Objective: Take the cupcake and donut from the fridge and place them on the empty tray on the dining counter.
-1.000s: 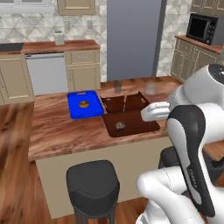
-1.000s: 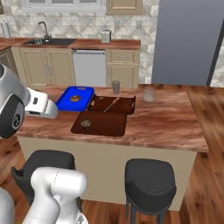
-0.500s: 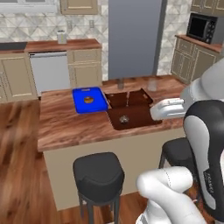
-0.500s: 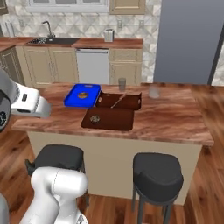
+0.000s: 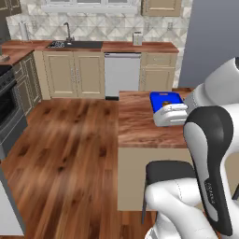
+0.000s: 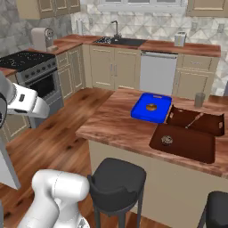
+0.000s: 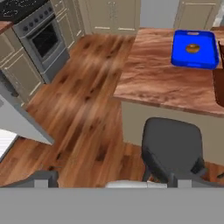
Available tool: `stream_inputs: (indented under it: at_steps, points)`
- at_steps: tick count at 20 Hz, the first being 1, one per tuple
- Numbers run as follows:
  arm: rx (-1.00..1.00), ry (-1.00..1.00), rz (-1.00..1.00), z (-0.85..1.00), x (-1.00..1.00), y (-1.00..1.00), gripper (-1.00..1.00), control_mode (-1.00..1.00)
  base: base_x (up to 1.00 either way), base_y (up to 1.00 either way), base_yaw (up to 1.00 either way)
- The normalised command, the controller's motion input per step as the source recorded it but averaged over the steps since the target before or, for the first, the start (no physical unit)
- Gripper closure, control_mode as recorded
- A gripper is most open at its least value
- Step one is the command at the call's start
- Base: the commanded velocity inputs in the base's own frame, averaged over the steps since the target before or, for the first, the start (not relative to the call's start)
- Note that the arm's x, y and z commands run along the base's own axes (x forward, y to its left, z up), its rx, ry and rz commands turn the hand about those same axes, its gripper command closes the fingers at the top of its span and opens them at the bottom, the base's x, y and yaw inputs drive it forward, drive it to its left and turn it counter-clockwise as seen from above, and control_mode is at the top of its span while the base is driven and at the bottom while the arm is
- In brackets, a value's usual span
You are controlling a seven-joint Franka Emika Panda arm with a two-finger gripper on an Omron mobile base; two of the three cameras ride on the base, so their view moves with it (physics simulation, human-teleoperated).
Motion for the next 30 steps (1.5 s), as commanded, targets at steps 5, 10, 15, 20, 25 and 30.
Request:
stream_inputs:
  at_steps: [5,10,15,20,25,30]
  points:
    - [0.0,0.0,0.0,0.0,0.0,0.0,-1.0,1.0,0.0,0.08,1.0]
    - [0.0,0.0,0.0,0.0,0.0,0.0,-1.0,1.0,0.0,0.03,1.0]
    - [0.0,0.0,0.0,0.0,0.0,0.0,-1.0,1.0,0.86,0.0,0.81]
    - [0.0,0.0,0.0,0.0,0.0,0.0,-1.0,1.0,1.0,-0.13,0.43]
    - [0.0,0.0,0.0,0.0,0.0,0.0,-1.0,1.0,1.0,0.29,0.11]
    - [0.0,0.0,0.0,0.0,0.0,0.0,-1.0,1.0,1.0,-0.07,0.15]
